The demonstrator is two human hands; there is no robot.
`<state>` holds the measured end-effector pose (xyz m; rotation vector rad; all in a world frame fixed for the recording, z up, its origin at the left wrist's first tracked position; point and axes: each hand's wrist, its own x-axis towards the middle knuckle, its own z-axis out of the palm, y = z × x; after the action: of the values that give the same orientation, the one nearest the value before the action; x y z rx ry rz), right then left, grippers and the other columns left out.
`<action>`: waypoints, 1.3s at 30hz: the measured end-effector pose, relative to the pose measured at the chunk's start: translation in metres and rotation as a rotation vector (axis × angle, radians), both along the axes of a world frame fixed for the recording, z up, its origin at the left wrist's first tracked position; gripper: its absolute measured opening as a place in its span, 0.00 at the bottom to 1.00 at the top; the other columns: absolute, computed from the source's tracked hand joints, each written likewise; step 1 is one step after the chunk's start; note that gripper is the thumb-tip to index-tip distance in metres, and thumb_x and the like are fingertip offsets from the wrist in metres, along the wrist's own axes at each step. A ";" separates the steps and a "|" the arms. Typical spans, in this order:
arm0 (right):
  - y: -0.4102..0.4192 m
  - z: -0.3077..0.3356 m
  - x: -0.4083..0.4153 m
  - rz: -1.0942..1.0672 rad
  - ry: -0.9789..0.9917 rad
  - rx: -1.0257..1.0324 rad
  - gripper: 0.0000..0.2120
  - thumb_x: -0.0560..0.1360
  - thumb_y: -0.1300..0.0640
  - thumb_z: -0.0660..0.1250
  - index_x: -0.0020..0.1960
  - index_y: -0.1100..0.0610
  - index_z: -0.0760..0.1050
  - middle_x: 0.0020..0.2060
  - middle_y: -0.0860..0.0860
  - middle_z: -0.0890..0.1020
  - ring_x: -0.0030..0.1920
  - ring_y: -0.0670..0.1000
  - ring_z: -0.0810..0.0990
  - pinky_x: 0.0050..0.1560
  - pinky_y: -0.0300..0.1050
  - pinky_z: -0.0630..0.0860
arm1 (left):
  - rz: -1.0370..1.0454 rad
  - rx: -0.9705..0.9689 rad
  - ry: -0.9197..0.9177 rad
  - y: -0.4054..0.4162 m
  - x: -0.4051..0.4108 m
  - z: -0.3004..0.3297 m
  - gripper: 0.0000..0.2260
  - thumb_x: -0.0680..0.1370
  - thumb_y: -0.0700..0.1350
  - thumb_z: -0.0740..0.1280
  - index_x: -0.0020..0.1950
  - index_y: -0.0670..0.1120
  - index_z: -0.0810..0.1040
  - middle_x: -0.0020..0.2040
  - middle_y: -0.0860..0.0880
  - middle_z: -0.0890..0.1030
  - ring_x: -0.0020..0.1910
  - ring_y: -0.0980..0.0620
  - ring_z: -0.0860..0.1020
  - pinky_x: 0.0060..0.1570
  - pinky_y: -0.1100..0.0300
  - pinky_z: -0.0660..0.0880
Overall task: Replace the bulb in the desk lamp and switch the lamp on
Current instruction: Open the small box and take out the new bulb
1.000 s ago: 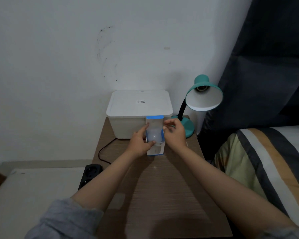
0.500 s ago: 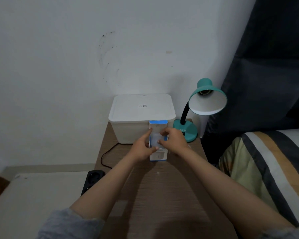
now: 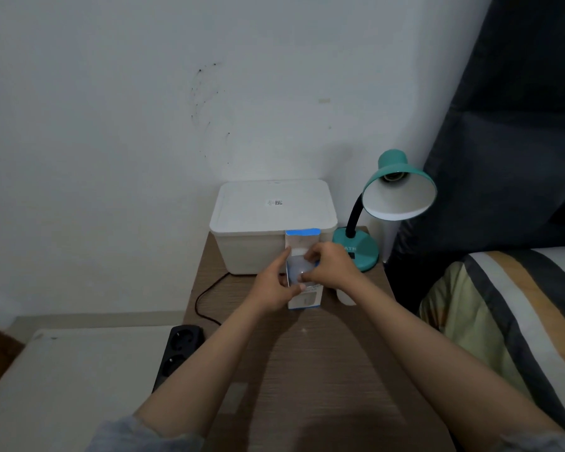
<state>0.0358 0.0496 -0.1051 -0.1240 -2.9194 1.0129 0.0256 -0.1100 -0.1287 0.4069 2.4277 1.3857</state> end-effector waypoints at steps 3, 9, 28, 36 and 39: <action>-0.001 0.002 0.009 -0.052 0.062 -0.073 0.23 0.62 0.54 0.79 0.55 0.58 0.78 0.49 0.51 0.82 0.48 0.48 0.79 0.41 0.36 0.71 | 0.001 0.029 -0.007 -0.001 0.001 0.000 0.39 0.71 0.44 0.73 0.75 0.57 0.54 0.49 0.45 0.78 0.36 0.57 0.75 0.32 0.68 0.72; 0.004 0.013 0.025 -0.113 0.215 -0.309 0.21 0.62 0.59 0.76 0.52 0.51 0.73 0.52 0.51 0.72 0.51 0.48 0.75 0.47 0.36 0.72 | 0.013 0.042 -0.010 -0.001 0.002 -0.001 0.39 0.71 0.46 0.73 0.75 0.59 0.54 0.51 0.44 0.79 0.39 0.53 0.77 0.32 0.66 0.74; 0.013 0.021 0.038 -0.112 0.096 -0.139 0.14 0.69 0.50 0.73 0.54 0.51 0.79 0.39 0.48 0.82 0.40 0.47 0.80 0.44 0.43 0.77 | 0.260 -0.009 0.241 0.009 0.023 0.003 0.17 0.70 0.47 0.74 0.55 0.44 0.74 0.39 0.54 0.76 0.35 0.60 0.74 0.31 0.70 0.67; 0.003 0.017 0.042 -0.095 0.119 0.108 0.11 0.71 0.50 0.72 0.52 0.51 0.82 0.50 0.48 0.81 0.48 0.47 0.78 0.44 0.40 0.72 | 0.242 -0.046 0.363 0.010 0.028 -0.003 0.22 0.71 0.47 0.73 0.62 0.48 0.71 0.47 0.48 0.80 0.39 0.55 0.79 0.39 0.53 0.81; 0.000 0.016 0.042 -0.113 0.143 0.146 0.11 0.73 0.50 0.70 0.54 0.52 0.82 0.51 0.48 0.81 0.48 0.47 0.79 0.42 0.38 0.70 | 0.228 -0.061 0.381 0.010 0.028 -0.003 0.21 0.72 0.48 0.72 0.62 0.49 0.71 0.51 0.49 0.79 0.41 0.56 0.79 0.39 0.57 0.81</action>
<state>0.0777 0.0492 -0.0891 -0.1989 -2.8085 0.7565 0.0532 -0.1003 -0.1313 0.4222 2.8952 1.4274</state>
